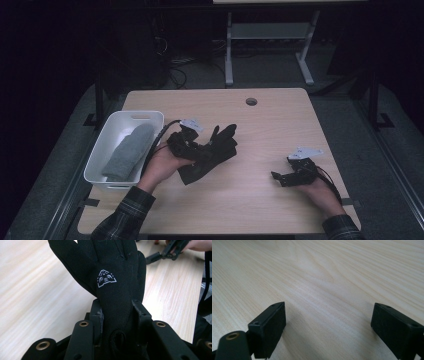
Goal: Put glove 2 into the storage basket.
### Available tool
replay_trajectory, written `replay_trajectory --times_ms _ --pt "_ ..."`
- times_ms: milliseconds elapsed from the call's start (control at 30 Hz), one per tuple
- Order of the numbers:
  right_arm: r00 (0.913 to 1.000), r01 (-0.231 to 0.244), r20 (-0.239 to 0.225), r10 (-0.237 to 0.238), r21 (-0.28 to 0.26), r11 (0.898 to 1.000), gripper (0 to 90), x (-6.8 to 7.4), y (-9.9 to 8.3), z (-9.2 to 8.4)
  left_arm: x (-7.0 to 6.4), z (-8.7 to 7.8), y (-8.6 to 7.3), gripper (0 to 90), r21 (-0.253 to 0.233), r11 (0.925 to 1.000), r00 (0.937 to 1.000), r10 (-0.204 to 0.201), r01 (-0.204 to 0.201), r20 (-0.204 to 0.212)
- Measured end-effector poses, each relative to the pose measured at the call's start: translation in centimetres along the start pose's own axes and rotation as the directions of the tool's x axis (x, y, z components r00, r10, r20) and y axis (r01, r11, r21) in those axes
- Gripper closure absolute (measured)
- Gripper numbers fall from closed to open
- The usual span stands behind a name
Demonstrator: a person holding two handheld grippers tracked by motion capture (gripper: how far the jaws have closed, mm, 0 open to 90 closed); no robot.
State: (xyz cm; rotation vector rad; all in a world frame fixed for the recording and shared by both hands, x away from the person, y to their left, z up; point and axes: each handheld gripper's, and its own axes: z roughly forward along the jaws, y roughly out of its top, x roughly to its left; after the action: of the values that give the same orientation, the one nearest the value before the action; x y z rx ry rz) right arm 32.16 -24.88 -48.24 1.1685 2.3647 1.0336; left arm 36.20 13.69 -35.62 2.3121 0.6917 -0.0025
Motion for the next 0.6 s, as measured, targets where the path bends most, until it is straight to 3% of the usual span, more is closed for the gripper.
replay_trajectory --times_ms 167,333,533,600 --pt "1.0 0.0 0.0 0.0 0.0 1.0 12.4 0.0 0.0 0.0 1.3 -2.9 -0.2 66.7 -0.028 0.9989 0.9983 -0.039 0.037 -0.045" --pt "1.0 -0.001 0.0 0.001 0.0 1.0 12.4 0.0 0.0 0.0 2.9 -6.0 -1.1 66.7 -0.041 0.9964 0.9918 -0.079 0.075 -0.1" --pt "1.0 0.002 0.001 -0.002 0.0 1.0 12.4 0.0 0.0 0.0 5.2 -9.5 -3.2 66.6 -0.075 0.9874 0.9741 -0.151 0.14 -0.168" --pt "1.0 0.001 0.0 -0.001 0.0 1.0 12.4 0.0 0.0 0.0 6.0 -10.6 -4.1 66.6 -0.087 0.982 0.9646 -0.182 0.168 -0.191"
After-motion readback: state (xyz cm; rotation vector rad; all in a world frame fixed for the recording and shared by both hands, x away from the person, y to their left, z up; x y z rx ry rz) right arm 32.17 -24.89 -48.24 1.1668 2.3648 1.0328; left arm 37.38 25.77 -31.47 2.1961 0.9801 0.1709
